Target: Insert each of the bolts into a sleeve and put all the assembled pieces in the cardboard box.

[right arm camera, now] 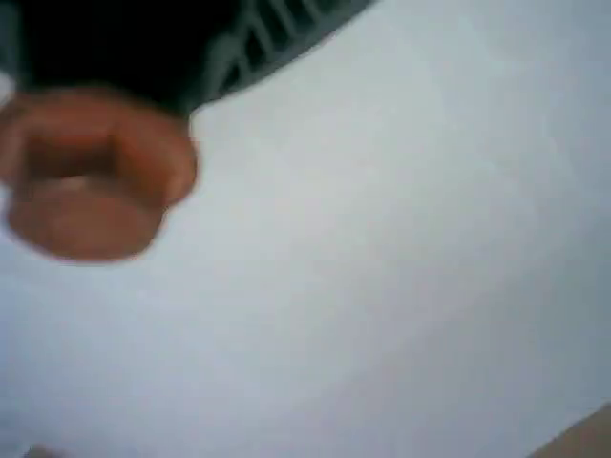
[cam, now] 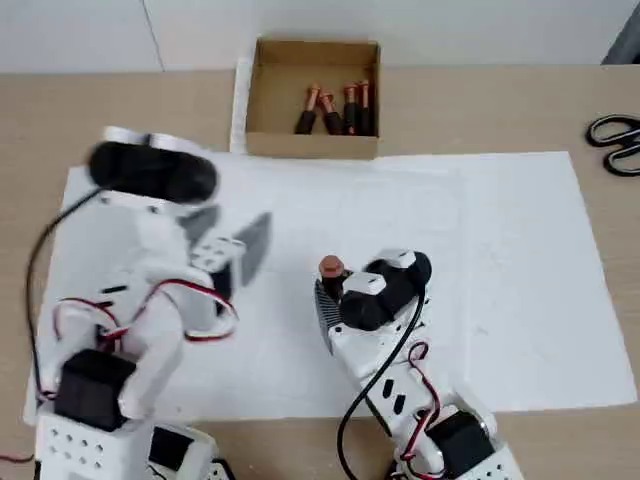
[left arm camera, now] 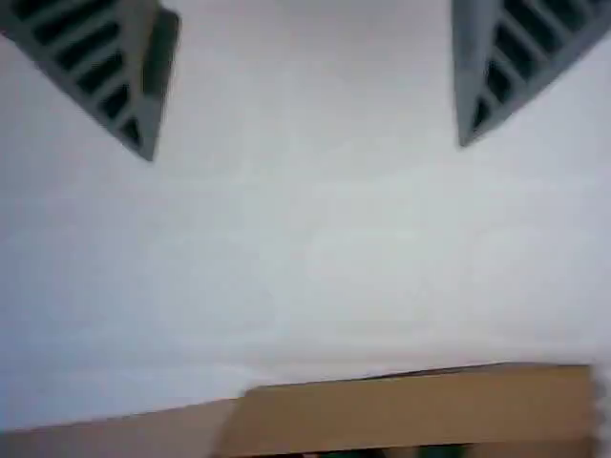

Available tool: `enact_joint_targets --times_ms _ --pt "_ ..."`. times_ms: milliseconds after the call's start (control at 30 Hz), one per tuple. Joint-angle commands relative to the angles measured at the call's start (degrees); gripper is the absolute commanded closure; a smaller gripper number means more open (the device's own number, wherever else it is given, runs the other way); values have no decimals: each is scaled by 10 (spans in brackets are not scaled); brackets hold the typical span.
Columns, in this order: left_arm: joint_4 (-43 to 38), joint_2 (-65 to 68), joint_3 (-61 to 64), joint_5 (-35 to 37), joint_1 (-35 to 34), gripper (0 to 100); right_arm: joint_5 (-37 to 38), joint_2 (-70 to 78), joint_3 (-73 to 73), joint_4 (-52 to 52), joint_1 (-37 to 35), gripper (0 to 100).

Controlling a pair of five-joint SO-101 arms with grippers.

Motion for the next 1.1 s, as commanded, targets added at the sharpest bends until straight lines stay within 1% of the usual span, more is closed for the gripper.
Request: enact_joint_targets --times_ms 0,133,233,367,500,667,900,1067 --pt "24 -7 -24 -2 -117 805 -2 -7 1 -15 18 995" --pt "77 -7 -24 -1 -252 805 -1 -7 11 -13 58 995" --pt "120 -7 -22 -1 -314 805 1 -6 13 2 72 995" --pt "144 -7 -24 -1 -322 805 14 3 -4 30 82 995" --pt "146 -7 -24 -1 -322 805 43 74 -74 26 119 995" --pt "146 -7 -21 -1 -322 805 76 291 -248 2 146 995" --pt "146 -7 -5 -1 -321 805 74 675 -562 -76 158 995" --pt "142 -7 16 -3 -321 805 74 907 -771 -156 158 995"
